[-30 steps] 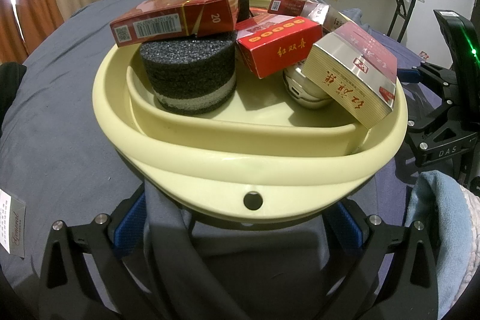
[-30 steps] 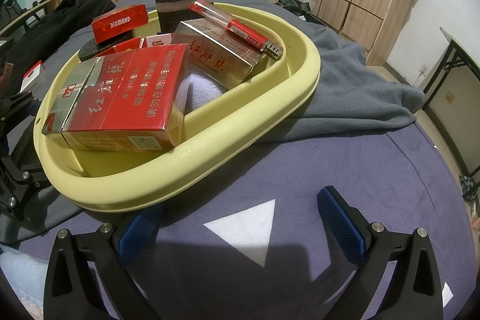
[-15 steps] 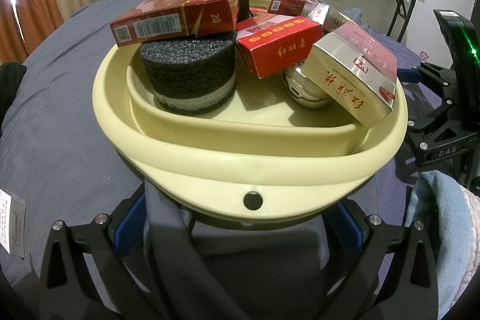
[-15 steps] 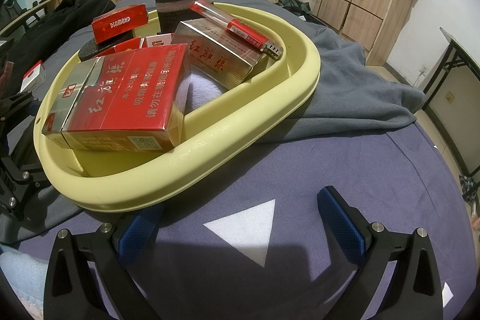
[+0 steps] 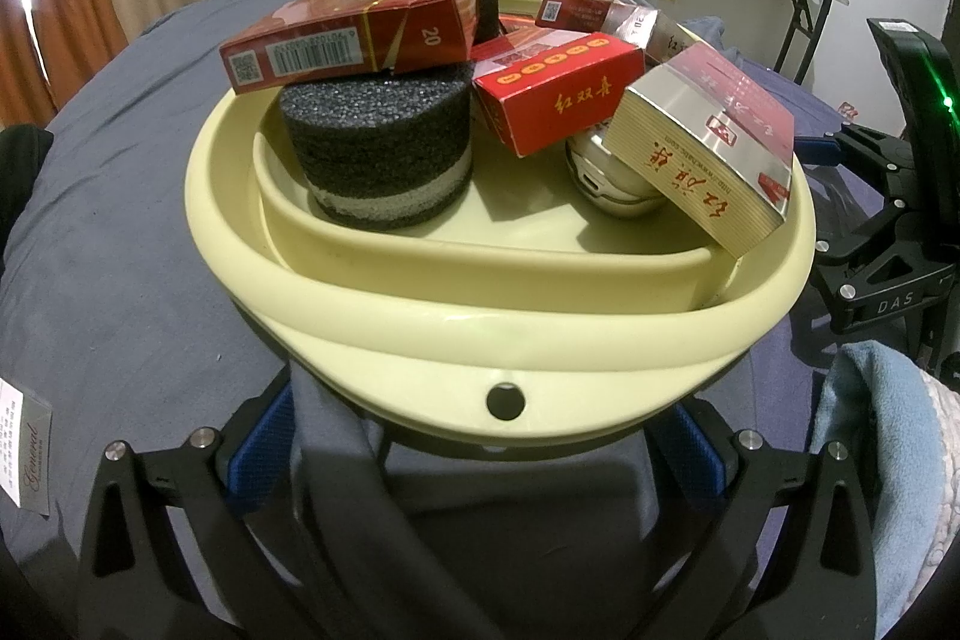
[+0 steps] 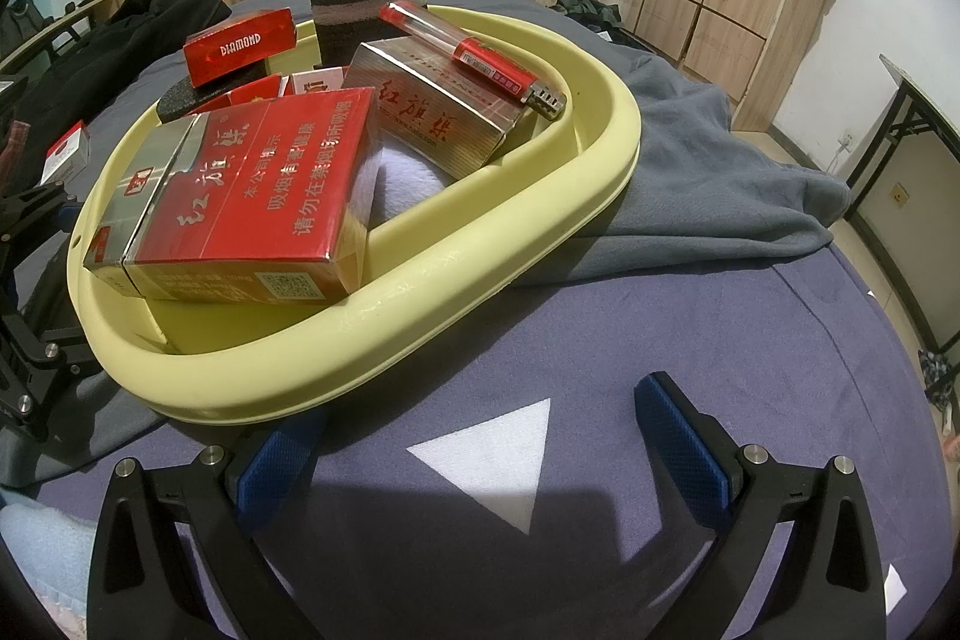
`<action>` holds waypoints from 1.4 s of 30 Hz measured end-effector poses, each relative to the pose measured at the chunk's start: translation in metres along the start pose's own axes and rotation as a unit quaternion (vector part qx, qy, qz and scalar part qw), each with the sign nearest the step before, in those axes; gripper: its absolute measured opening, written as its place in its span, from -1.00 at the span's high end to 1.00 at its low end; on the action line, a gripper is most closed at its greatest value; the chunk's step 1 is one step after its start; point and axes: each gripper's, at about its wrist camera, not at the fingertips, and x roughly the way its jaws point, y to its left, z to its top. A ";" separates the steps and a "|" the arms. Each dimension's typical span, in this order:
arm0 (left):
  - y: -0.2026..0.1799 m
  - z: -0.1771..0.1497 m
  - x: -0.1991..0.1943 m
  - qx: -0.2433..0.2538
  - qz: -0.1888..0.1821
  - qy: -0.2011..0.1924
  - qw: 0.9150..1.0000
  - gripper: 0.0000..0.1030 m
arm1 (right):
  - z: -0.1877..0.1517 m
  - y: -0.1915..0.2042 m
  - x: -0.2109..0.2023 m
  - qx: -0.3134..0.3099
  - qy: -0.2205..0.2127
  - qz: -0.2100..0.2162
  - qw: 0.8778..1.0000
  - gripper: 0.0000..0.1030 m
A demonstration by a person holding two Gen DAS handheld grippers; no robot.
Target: Organize rigid objects
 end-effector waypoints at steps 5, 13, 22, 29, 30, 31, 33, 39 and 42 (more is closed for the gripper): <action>0.000 0.000 0.000 0.000 0.000 0.000 1.000 -1.00 | 0.000 0.000 0.000 0.000 0.000 0.000 1.000 -0.99; -0.001 0.000 0.000 -0.001 0.000 0.000 1.000 -1.00 | 0.000 0.000 0.001 0.000 0.000 0.000 1.000 -0.99; 0.002 0.000 0.000 -0.004 -0.005 -0.001 1.000 -1.00 | 0.000 0.000 0.000 0.000 0.000 0.000 1.000 -0.99; 0.003 -0.001 0.000 -0.004 -0.005 -0.001 1.000 -1.00 | 0.000 0.000 0.000 0.000 0.000 0.000 1.000 -0.99; 0.003 -0.001 0.000 -0.004 -0.005 -0.001 1.000 -1.00 | 0.000 0.000 0.000 0.000 0.000 0.000 1.000 -0.99; 0.003 -0.001 0.000 -0.004 -0.005 -0.001 1.000 -1.00 | 0.000 0.000 0.001 0.000 0.000 0.000 1.000 -0.99; 0.003 -0.001 0.000 -0.004 -0.004 -0.001 1.000 -1.00 | 0.000 0.000 0.000 0.000 0.000 0.000 1.000 -0.99; 0.005 -0.001 0.000 -0.003 -0.003 -0.001 1.000 -1.00 | 0.000 0.000 0.000 0.000 0.000 0.000 1.000 -0.99; 0.005 -0.001 0.000 -0.002 -0.003 -0.001 1.000 -1.00 | 0.000 0.000 0.000 0.000 0.000 0.000 1.000 -0.99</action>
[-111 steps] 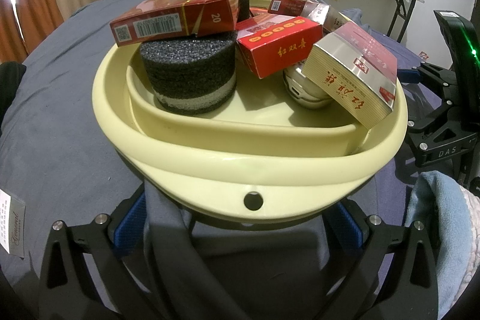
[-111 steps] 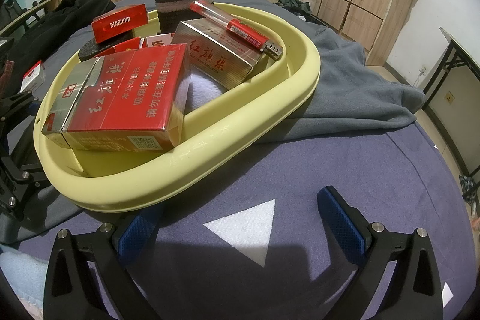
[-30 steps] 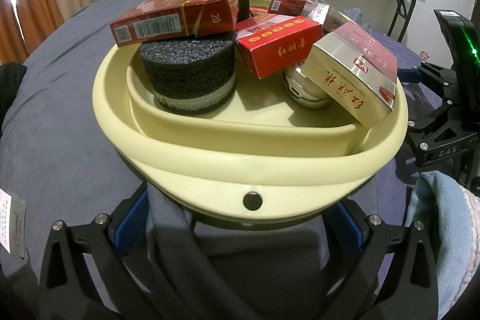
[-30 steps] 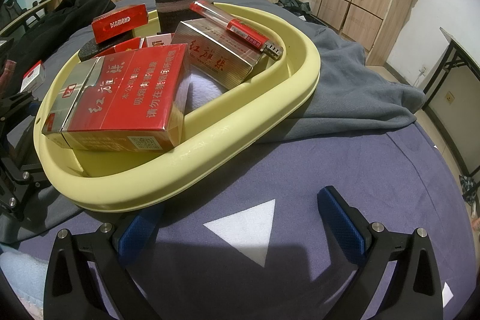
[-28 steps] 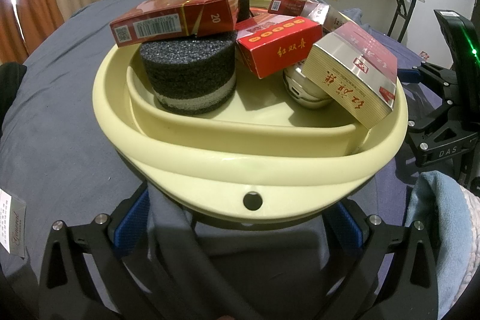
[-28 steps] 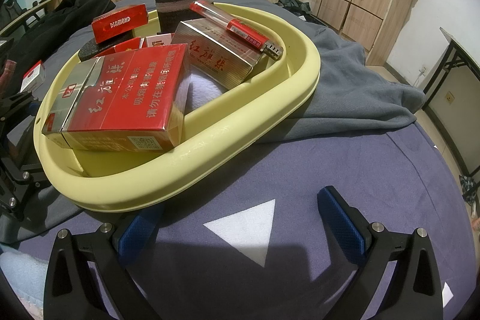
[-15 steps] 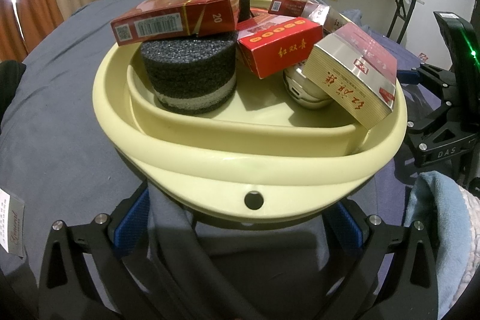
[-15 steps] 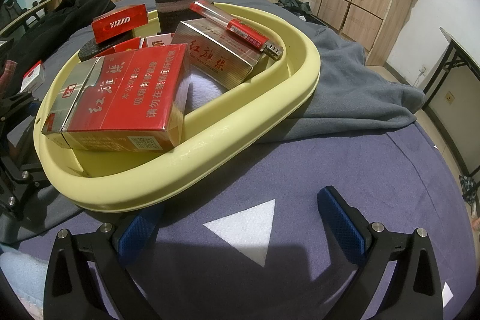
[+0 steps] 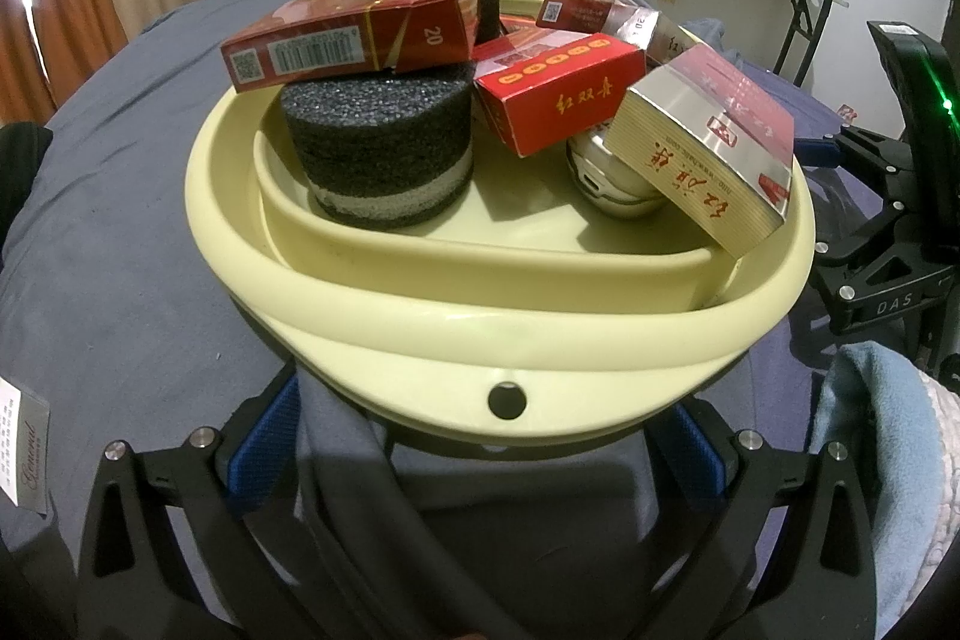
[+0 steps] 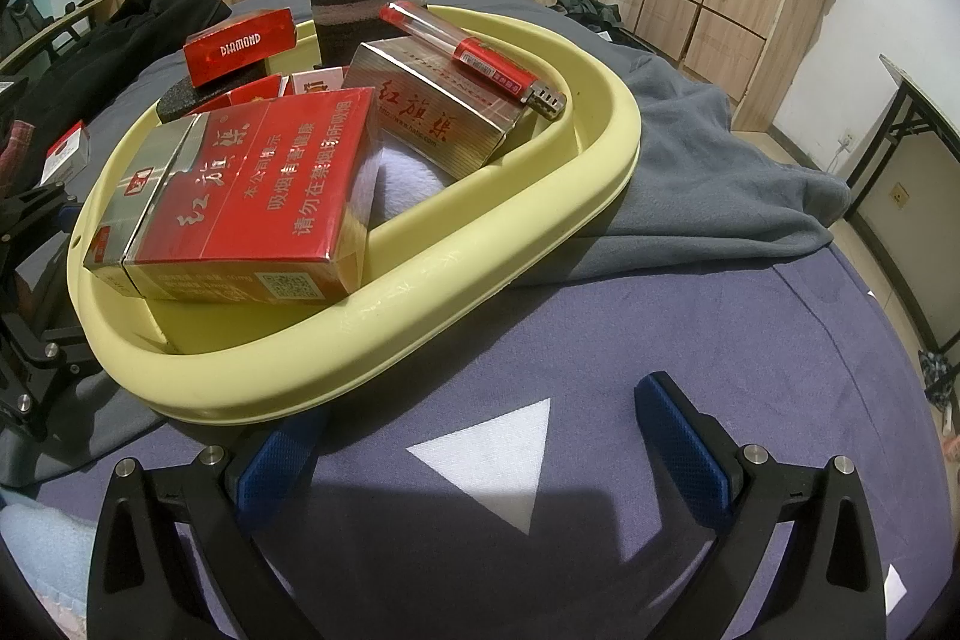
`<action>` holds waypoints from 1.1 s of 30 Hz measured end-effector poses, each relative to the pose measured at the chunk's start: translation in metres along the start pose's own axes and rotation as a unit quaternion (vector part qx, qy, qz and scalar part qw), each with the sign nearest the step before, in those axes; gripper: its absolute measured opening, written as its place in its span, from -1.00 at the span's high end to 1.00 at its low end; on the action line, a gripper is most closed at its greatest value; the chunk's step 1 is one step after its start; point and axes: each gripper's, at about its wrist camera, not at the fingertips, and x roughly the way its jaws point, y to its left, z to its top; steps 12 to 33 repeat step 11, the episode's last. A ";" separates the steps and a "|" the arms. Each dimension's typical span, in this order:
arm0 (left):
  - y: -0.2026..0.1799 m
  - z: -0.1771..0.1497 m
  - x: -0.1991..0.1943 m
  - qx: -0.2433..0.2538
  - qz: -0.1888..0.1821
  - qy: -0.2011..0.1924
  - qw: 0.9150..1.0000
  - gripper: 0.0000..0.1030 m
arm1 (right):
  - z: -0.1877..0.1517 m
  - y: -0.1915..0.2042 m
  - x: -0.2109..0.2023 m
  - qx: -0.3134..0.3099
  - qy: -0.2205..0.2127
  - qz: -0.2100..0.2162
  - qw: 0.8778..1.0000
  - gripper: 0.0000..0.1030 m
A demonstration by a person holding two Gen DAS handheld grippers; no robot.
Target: Organize rigid objects
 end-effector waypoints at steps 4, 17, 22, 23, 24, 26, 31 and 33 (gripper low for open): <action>0.000 0.000 0.000 0.000 -0.001 0.000 1.000 -1.00 | 0.000 0.000 0.000 0.000 0.000 0.000 1.000 -0.99; 0.000 0.000 0.000 -0.001 -0.001 -0.001 1.000 -1.00 | 0.000 0.000 0.000 0.000 0.000 0.000 1.000 -0.99; 0.000 0.000 0.000 -0.001 -0.001 -0.001 1.000 -1.00 | 0.000 0.000 0.000 0.000 0.000 0.000 1.000 -0.99; 0.000 0.000 0.000 -0.001 -0.001 -0.001 1.000 -1.00 | 0.000 0.000 0.000 0.000 0.000 0.000 1.000 -0.99; 0.000 0.000 0.000 -0.001 -0.001 -0.001 1.000 -1.00 | 0.000 0.000 0.000 0.000 0.000 0.000 1.000 -0.99; 0.000 0.000 0.000 -0.001 -0.001 -0.001 1.000 -1.00 | 0.000 0.000 0.000 0.000 0.000 0.000 1.000 -0.99; 0.000 0.000 0.000 -0.001 -0.001 -0.001 1.000 -1.00 | 0.000 0.000 0.000 0.000 0.000 0.000 1.000 -0.99; 0.000 0.000 0.000 -0.001 -0.001 -0.001 1.000 -1.00 | 0.000 0.000 0.000 0.000 0.000 0.000 1.000 -0.99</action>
